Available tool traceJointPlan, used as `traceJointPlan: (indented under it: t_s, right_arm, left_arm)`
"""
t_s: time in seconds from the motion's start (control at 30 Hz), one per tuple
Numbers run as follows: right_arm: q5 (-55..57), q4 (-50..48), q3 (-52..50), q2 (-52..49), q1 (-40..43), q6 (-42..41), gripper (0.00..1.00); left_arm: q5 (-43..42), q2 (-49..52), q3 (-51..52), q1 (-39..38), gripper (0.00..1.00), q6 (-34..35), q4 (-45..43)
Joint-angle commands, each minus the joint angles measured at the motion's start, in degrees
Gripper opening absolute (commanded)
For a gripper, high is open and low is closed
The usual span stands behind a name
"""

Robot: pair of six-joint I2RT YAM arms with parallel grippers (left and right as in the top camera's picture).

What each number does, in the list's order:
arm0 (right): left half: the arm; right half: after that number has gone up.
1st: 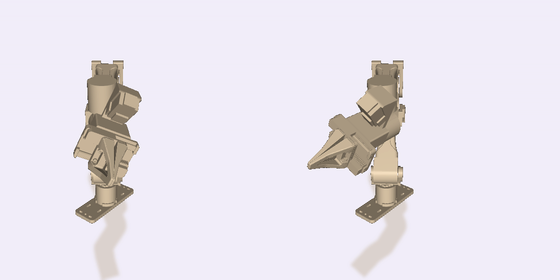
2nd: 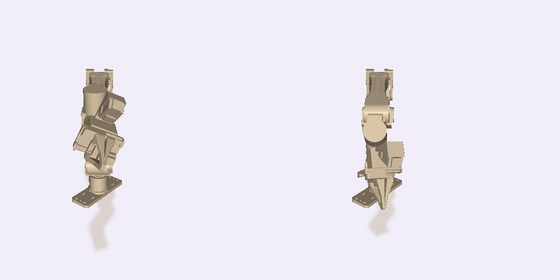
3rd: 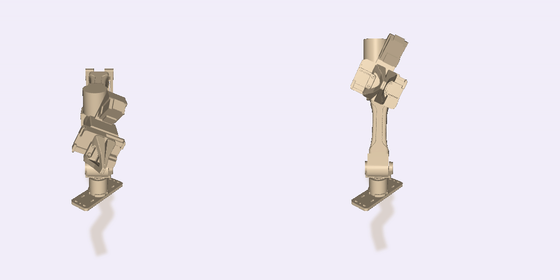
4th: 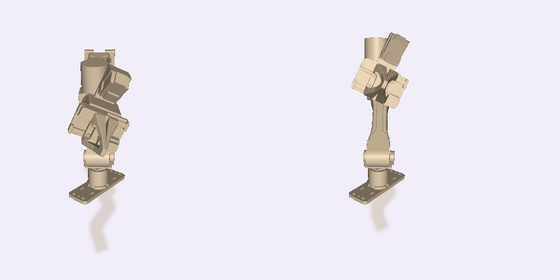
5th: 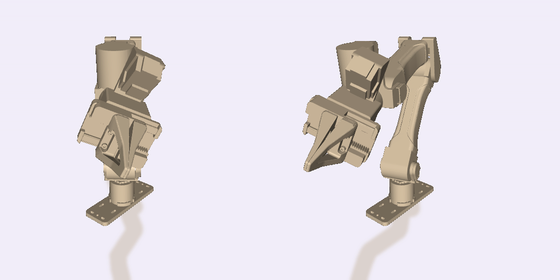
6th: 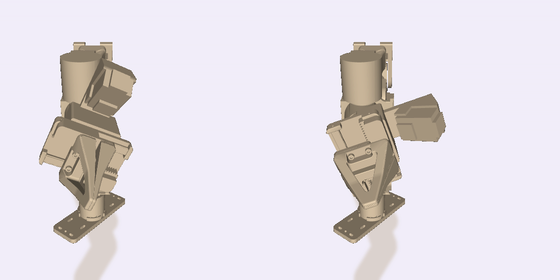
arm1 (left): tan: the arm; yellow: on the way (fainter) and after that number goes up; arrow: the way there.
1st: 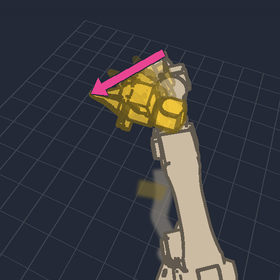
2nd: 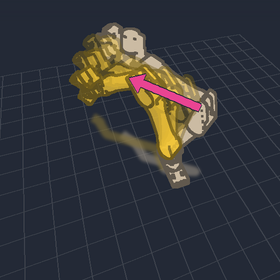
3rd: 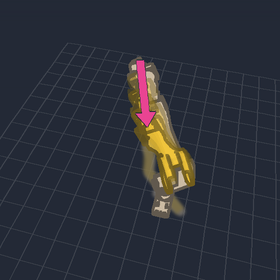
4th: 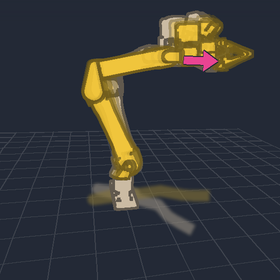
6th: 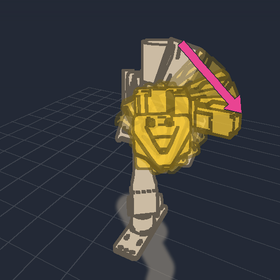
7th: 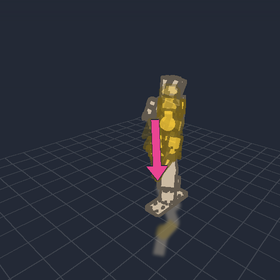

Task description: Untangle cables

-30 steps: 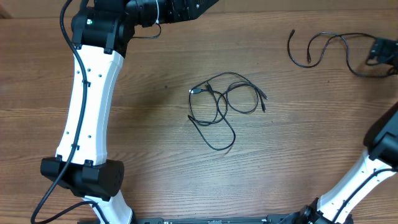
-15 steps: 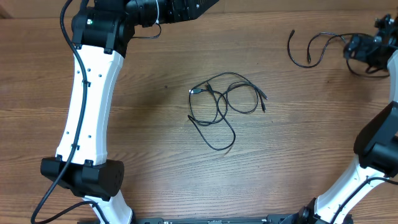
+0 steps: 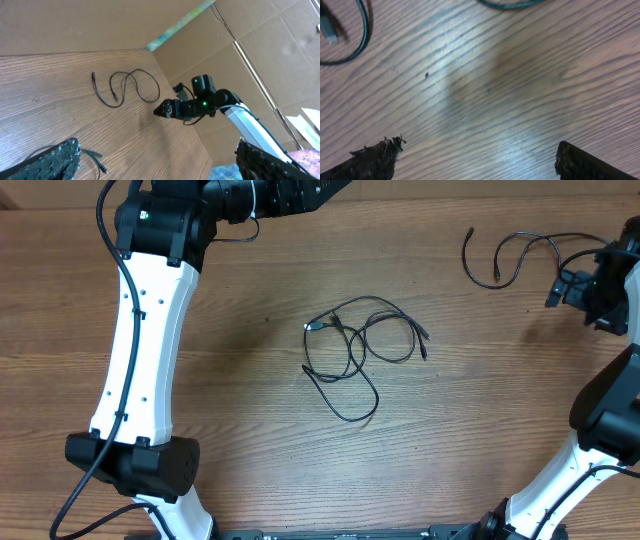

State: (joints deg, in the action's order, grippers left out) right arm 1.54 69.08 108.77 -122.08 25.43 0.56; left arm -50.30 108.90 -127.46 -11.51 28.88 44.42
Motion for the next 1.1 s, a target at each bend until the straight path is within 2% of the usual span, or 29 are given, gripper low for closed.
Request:
traceJointPlan:
  t_s: [0.0, 0.23, 0.83, 0.87, 0.97, 1.07]
  right_arm:
    - [1.86, -1.51, -0.42, 1.31, 0.35, -0.57, 1.00]
    - [6.05, -5.99, -3.58, -0.37, 0.70, -0.07, 1.00]
    - [5.70, -15.82, -3.87, -9.09, 1.75, 2.82, 1.00]
    - [5.64, -16.41, -3.87, -9.49, 1.75, 2.91, 0.98]
    - [4.59, -19.04, -3.89, -10.64, 1.75, 2.93, 0.85]
    - [2.27, -21.86, -3.91, -11.61, 1.75, 2.91, 0.83]
  left_arm:
    - [0.15, 0.17, -0.52, 0.09, 1.00, -0.61, -0.07]
    - [0.15, 0.17, -0.52, 0.09, 1.00, -0.61, -0.07]
    - [0.15, 0.17, -0.52, 0.09, 1.00, -0.61, -0.07]
    - [0.15, 0.17, -0.52, 0.09, 1.00, -0.61, -0.07]
    - [0.15, 0.17, -0.52, 0.09, 1.00, -0.61, -0.07]
    - [0.15, 0.17, -0.52, 0.09, 1.00, -0.61, -0.07]
